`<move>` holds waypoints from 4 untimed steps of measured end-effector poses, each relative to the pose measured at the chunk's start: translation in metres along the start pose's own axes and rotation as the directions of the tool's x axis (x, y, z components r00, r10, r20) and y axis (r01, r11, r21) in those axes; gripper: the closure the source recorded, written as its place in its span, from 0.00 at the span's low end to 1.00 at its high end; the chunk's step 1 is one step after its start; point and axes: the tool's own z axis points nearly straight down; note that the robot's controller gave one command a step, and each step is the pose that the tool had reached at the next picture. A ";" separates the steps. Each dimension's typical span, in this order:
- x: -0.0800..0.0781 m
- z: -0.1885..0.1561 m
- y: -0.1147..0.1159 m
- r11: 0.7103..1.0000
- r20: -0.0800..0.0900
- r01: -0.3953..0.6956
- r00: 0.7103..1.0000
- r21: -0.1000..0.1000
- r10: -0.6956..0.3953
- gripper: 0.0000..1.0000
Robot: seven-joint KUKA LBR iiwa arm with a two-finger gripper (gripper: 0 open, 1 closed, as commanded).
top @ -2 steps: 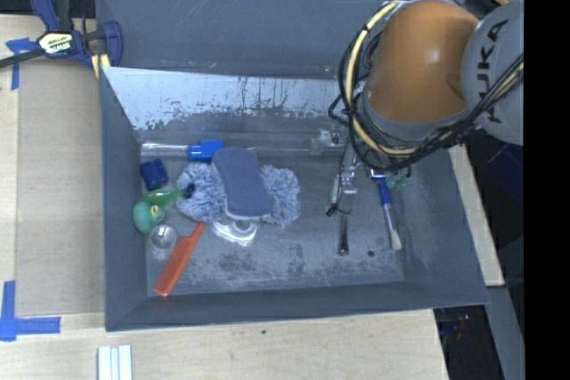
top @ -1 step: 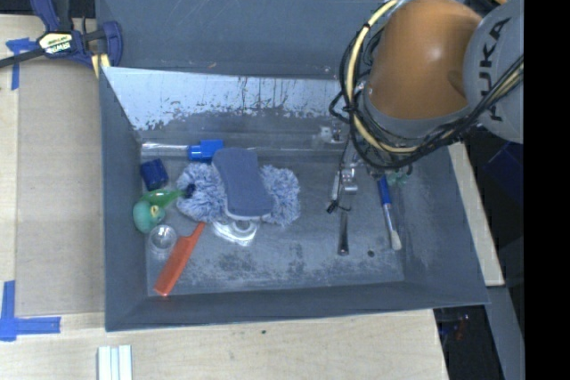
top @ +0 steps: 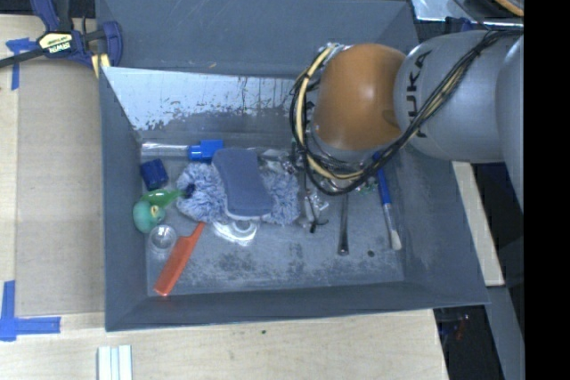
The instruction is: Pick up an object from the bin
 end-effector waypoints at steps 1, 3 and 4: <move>-0.002 -0.077 -0.005 0.985 0.006 -0.174 0.985 0.003 0.174 0.00; -0.055 0.000 0.081 0.953 0.012 0.302 0.953 0.014 -0.302 0.00; -0.052 0.001 0.093 0.911 0.008 0.412 0.911 0.006 -0.412 1.00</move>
Offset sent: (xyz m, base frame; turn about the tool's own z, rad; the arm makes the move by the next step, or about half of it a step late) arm -0.0099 0.0403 0.0274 -0.1125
